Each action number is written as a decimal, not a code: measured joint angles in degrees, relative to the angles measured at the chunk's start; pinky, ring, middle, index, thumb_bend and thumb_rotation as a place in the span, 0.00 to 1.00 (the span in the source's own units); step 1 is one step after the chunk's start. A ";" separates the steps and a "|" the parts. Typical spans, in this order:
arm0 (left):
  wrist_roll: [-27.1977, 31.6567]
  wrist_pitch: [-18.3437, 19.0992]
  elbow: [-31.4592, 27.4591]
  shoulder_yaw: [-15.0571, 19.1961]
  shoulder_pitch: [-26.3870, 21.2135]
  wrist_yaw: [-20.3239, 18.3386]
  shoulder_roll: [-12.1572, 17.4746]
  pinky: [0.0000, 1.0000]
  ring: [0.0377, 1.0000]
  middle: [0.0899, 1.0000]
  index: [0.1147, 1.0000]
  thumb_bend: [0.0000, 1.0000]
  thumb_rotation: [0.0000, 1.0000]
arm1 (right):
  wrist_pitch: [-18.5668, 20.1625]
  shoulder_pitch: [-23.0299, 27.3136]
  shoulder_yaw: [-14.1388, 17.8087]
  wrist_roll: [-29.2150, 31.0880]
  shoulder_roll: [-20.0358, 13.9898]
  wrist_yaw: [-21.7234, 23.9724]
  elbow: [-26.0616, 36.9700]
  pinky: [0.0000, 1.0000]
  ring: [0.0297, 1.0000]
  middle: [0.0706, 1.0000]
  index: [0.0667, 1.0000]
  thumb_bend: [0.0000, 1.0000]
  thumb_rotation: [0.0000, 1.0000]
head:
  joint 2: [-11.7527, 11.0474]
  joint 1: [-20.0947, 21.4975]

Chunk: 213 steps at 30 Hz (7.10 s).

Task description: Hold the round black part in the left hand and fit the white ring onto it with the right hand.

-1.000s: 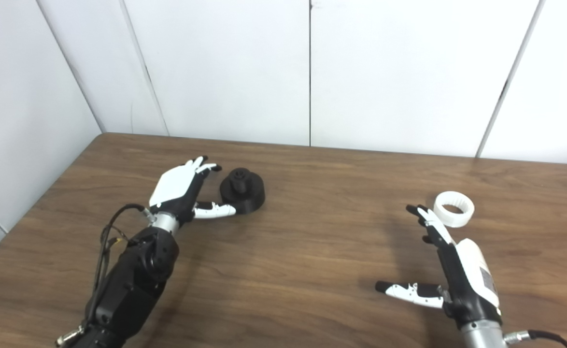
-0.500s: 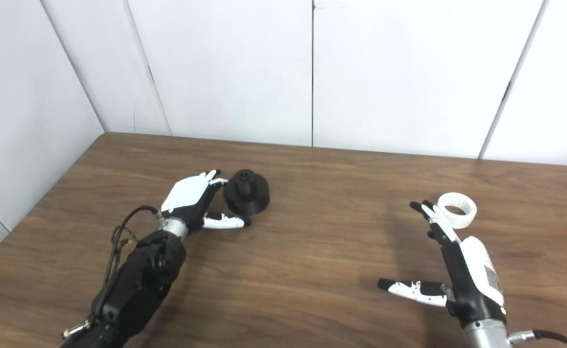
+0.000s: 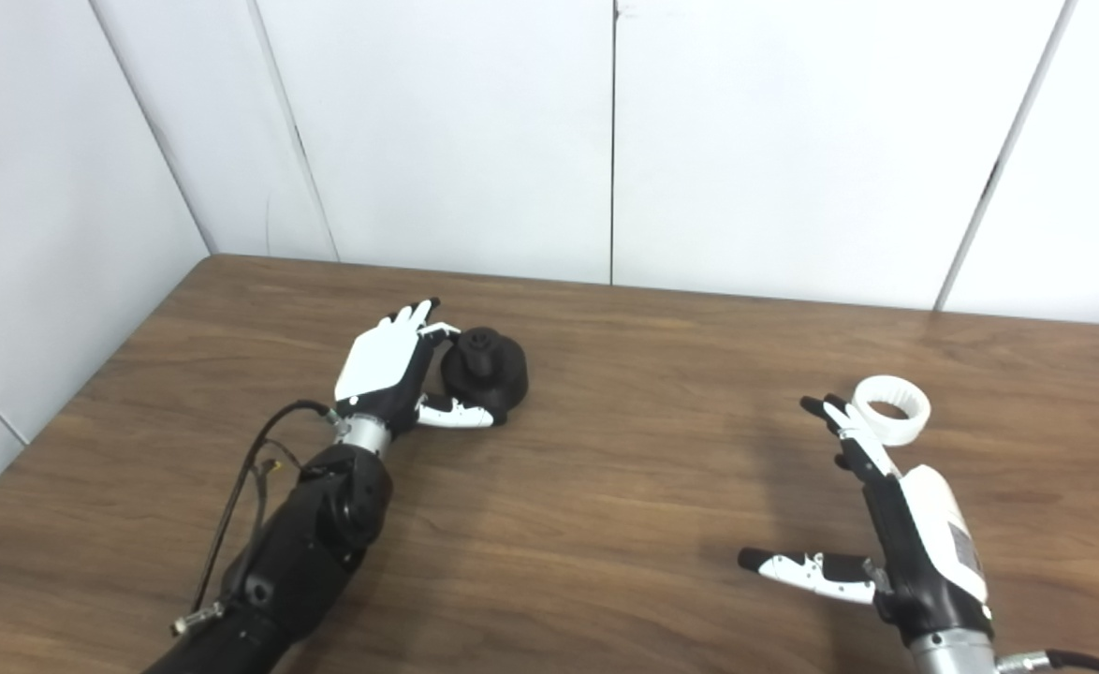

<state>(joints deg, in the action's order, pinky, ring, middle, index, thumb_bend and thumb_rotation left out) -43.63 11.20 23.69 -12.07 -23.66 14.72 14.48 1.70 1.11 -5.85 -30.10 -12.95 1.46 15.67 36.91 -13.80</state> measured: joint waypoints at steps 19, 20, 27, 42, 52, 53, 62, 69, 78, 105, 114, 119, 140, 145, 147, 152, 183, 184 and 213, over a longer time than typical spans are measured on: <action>3.77 -3.05 0.16 -0.01 0.01 2.92 -0.31 1.00 1.00 1.00 0.52 0.93 0.27 | 0.00 -0.27 0.21 0.06 0.08 0.16 0.25 0.79 0.89 0.94 0.88 0.88 0.23 | 0.97 1.67; 3.77 -3.18 0.10 -0.08 0.01 2.92 -0.25 1.00 1.00 1.00 0.52 0.93 0.26 | 0.00 -0.28 0.20 -0.02 0.11 0.15 0.35 0.79 0.89 0.94 0.88 0.88 0.23 | 1.14 2.19; 4.95 -3.98 -6.62 -3.23 2.54 -3.78 1.38 1.00 1.00 1.00 0.54 0.98 0.29 | 0.62 -0.27 0.07 -0.34 0.90 0.24 0.96 0.80 0.90 0.94 0.88 0.89 0.25 | 1.58 3.87; 6.40 -5.05 -20.63 -9.15 9.70 -15.31 -1.33 1.00 1.00 1.00 0.54 0.99 0.35 | 3.80 -0.33 -0.16 -1.94 1.82 1.53 3.85 0.80 0.89 0.95 0.89 0.86 0.26 | 3.78 9.13; 6.62 -6.11 -28.41 -11.41 14.75 -21.07 -2.04 1.00 1.00 1.00 0.55 1.00 0.36 | 5.03 -0.14 -0.48 -4.27 3.28 1.54 4.56 0.79 0.89 0.95 0.90 0.87 0.31 | 4.83 17.48; 6.63 -6.59 -28.68 -11.73 15.06 -21.46 -2.23 1.00 1.00 1.00 0.55 1.00 0.36 | 5.42 -0.10 -0.55 -4.59 3.50 1.54 4.67 0.78 0.89 0.95 0.90 0.87 0.32 | 4.92 19.06; 6.31 -7.72 -29.38 -12.34 15.67 -22.87 -3.03 1.00 1.00 1.00 0.56 1.00 0.35 | 7.40 0.18 -1.54 -7.62 5.42 1.64 5.89 0.76 0.88 0.94 0.89 0.86 0.31 | 4.92 23.02; 6.25 -8.72 -29.38 -11.73 15.63 -23.84 -2.68 1.00 1.00 1.00 0.56 0.99 0.33 | 7.10 1.12 2.92 -9.02 5.72 -4.28 5.83 0.77 0.87 0.92 0.85 0.80 0.33 | 4.84 24.43; 6.21 -9.70 -29.25 -11.10 15.64 -24.11 -2.42 1.00 1.00 1.00 0.56 0.98 0.32 | 11.60 9.84 6.62 -15.10 -1.41 -2.41 4.04 0.73 0.90 0.96 0.86 0.89 0.46 | 4.31 26.10; 6.34 -9.79 -29.23 -10.13 16.00 -24.53 -2.90 1.00 1.00 1.00 0.56 0.97 0.33 | 20.26 23.47 -2.31 -17.87 -12.55 13.80 -20.95 0.89 1.00 1.00 0.92 1.00 0.77 | 4.57 24.08; 6.32 -9.75 -29.23 -10.01 16.00 -24.64 -3.00 1.00 1.00 1.00 0.56 0.98 0.34 | 20.14 23.87 -5.14 -17.05 -12.81 14.18 -23.75 0.93 1.00 1.00 0.92 1.00 0.78 | 4.48 24.08; 6.32 -9.76 -29.23 -10.01 16.00 -24.66 -3.01 1.00 1.00 1.00 0.56 0.98 0.35 | 20.19 23.87 -6.14 -16.45 -13.00 14.69 -23.86 0.95 1.00 1.00 0.90 1.00 0.73 | 4.57 23.99; 6.30 -9.72 -29.35 -9.88 16.07 -25.38 -3.35 1.00 1.00 1.00 0.56 0.97 0.36 | 14.53 23.54 -6.48 -14.40 -9.56 -1.58 -28.33 0.87 0.91 0.93 0.67 0.81 0.33 | 5.19 22.68; 6.31 -9.72 -29.40 -9.67 16.09 -25.78 -3.43 1.00 1.00 1.00 0.55 0.97 0.35 | 13.06 23.53 -6.42 -13.80 -8.58 -4.84 -28.98 0.90 0.89 0.90 0.63 0.79 0.29 | 5.19 22.76; 6.32 -9.72 -29.41 -9.57 16.09 -25.84 -3.44 1.00 1.00 1.00 0.55 0.97 0.36 | 12.93 23.52 -6.32 -13.56 -8.13 -6.18 -29.49 0.89 0.89 0.89 0.62 0.79 0.29 | 5.27 22.85; 6.23 -9.72 -29.45 -9.54 16.13 -25.88 -3.44 1.00 1.00 1.00 0.56 0.97 0.35 | 12.36 23.49 -6.38 -13.33 -8.07 -7.38 -30.01 0.89 0.87 0.88 0.60 0.78 0.29 | 5.36 22.85; 6.02 -9.74 -29.69 -9.46 16.55 -25.93 -3.97 1.00 1.00 1.00 0.55 0.96 0.35 | 12.89 20.01 -3.42 -16.09 -5.85 -10.75 -10.93 1.00 0.89 0.87 0.46 0.52 0.15 | 5.89 22.68; 6.02 -9.74 -29.69 -9.46 16.55 -25.93 -3.98 1.00 1.00 1.00 0.55 0.96 0.36 | 12.86 20.05 -3.34 -16.07 -5.86 -10.56 -10.18 1.00 0.89 0.88 0.46 0.52 0.15 | 5.98 22.59; 5.50 -8.75 -29.72 -9.44 16.43 -26.66 -5.28 1.00 1.00 1.00 0.55 0.97 0.36 | 12.16 5.25 -1.44 -15.69 -0.45 -5.06 10.07 0.96 0.88 0.86 0.46 0.52 0.15 | 8.00 20.04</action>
<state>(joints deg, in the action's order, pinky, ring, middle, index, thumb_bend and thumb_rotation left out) -38.13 2.45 -6.03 -21.50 -7.23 -11.95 9.20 13.85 6.36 -7.29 -45.79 -13.40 -3.59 25.74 44.91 6.24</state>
